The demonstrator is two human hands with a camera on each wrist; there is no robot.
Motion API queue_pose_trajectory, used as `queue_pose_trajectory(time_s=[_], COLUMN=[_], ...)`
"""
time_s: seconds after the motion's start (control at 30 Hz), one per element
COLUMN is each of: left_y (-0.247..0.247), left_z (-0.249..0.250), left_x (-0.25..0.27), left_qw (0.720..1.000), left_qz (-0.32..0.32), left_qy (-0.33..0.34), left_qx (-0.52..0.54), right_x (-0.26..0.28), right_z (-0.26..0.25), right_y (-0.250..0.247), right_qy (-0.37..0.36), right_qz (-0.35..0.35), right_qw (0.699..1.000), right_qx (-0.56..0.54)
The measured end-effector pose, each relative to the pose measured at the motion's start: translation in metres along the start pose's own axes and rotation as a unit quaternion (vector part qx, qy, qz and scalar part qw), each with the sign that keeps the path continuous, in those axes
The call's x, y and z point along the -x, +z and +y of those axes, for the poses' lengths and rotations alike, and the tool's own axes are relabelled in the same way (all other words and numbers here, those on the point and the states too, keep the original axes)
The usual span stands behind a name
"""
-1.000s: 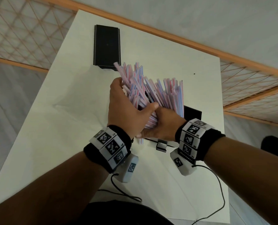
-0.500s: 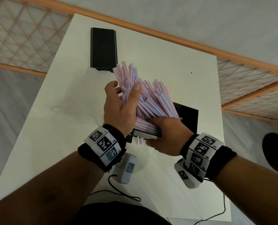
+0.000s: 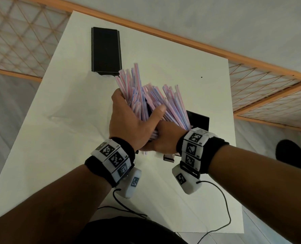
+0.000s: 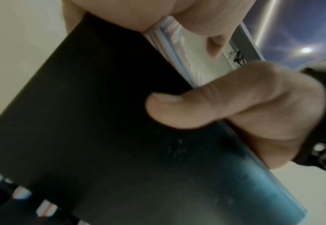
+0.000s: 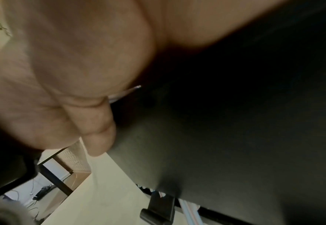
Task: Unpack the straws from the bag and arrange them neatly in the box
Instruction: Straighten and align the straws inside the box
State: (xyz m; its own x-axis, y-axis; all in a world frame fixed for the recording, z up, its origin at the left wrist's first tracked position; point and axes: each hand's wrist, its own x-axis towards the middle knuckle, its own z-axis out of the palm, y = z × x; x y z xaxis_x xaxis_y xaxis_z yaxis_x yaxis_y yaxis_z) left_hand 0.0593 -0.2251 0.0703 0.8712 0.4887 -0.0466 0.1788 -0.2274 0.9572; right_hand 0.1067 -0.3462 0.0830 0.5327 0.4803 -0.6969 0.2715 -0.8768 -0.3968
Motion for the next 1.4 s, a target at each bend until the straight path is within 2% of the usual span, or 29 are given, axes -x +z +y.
queue_pose_trajectory(time_s=[0.23,0.53,0.7,0.8,0.97,1.2,1.33,1.4], left_y=[0.002,0.003,0.003,0.003,0.001,-0.004,0.0,0.002], left_z=[0.003,0.001,0.001,-0.001,-0.003,0.007,0.006,0.005], left_x=[-0.001,-0.002,-0.003,-0.005,-0.005,-0.009,-0.009,-0.007], left_qw=[1.0,0.999,0.999,0.998,0.998,0.994,0.996,0.997], left_qz=[0.016,0.022,0.036,0.041,0.007,0.036,0.021,0.013], left_qy=[-0.018,-0.024,-0.026,-0.039,-0.043,-0.09,-0.066,-0.051], left_qx=[-0.001,-0.004,0.007,0.0,-0.039,0.055,0.055,0.049], right_x=[-0.011,-0.011,0.003,0.01,0.018,0.052,0.043,0.037], right_z=[-0.01,-0.004,-0.005,-0.004,0.003,0.019,0.024,0.024], right_y=[-0.017,-0.014,-0.02,-0.025,-0.017,-0.011,-0.001,0.002], right_qy=[-0.012,-0.006,-0.044,-0.049,0.008,-0.056,-0.015,-0.022], right_qz=[-0.082,-0.036,0.052,0.097,0.078,0.209,0.141,0.126], right_qw=[0.995,0.996,0.995,0.994,0.997,0.975,0.988,0.989], right_qx=[-0.054,-0.077,-0.07,-0.027,0.023,0.046,0.065,0.079])
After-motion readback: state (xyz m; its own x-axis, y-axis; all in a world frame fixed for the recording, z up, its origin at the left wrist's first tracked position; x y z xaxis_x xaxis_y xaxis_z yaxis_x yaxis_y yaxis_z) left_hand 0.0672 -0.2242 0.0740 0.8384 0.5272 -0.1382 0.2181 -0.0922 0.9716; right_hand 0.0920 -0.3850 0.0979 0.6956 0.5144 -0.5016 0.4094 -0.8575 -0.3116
